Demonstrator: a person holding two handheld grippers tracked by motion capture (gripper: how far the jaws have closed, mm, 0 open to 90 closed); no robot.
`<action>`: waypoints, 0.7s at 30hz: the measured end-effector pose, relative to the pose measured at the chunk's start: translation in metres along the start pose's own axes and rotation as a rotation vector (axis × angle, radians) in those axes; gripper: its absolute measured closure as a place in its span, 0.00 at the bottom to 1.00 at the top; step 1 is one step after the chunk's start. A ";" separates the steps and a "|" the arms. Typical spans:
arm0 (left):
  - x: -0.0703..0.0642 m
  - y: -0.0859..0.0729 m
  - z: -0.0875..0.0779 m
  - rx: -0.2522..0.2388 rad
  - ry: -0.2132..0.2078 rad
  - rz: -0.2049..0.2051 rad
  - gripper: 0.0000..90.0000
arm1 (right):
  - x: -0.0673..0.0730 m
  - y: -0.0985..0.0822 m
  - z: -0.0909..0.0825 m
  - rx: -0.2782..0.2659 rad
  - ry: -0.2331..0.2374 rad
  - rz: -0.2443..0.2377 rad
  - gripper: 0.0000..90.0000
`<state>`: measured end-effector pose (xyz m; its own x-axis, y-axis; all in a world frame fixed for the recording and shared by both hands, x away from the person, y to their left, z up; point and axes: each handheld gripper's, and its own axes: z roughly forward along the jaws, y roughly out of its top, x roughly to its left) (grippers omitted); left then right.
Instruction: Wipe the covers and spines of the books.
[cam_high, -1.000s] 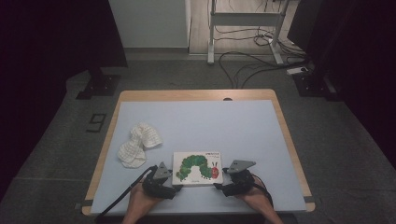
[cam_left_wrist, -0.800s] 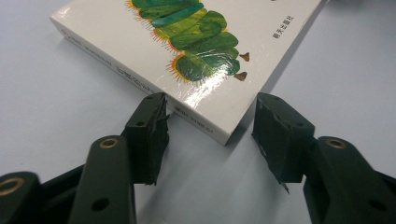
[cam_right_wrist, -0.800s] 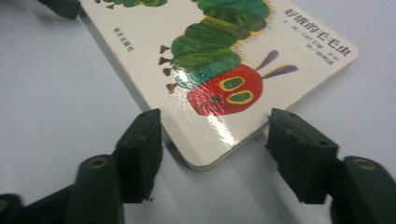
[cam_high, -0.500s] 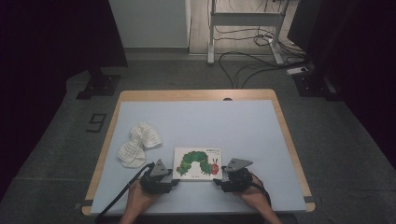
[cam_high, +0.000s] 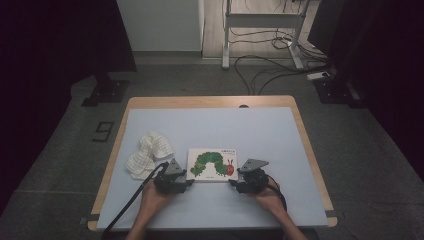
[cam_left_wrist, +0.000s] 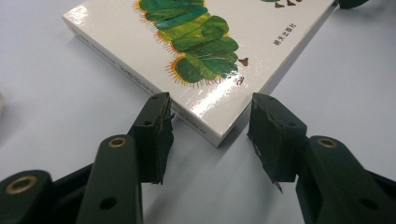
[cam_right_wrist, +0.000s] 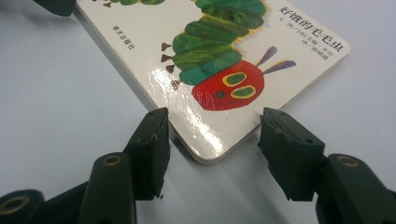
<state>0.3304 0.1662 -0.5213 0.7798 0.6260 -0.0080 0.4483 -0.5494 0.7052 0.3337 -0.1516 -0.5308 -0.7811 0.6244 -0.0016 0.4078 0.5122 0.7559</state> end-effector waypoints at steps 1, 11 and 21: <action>0.002 0.001 0.001 -0.003 0.000 -0.005 0.55 | -0.002 0.001 0.001 -0.003 -0.003 0.004 0.48; 0.021 0.012 0.011 -0.004 0.023 -0.004 0.55 | -0.018 0.011 0.014 -0.007 -0.027 0.021 0.51; 0.034 0.016 0.018 -0.012 0.034 -0.035 0.54 | -0.028 0.019 0.023 -0.003 -0.036 0.034 0.50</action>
<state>0.3717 0.1683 -0.5227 0.7484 0.6632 -0.0083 0.4693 -0.5206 0.7133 0.3744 -0.1461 -0.5309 -0.7492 0.6624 0.0004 0.4326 0.4888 0.7576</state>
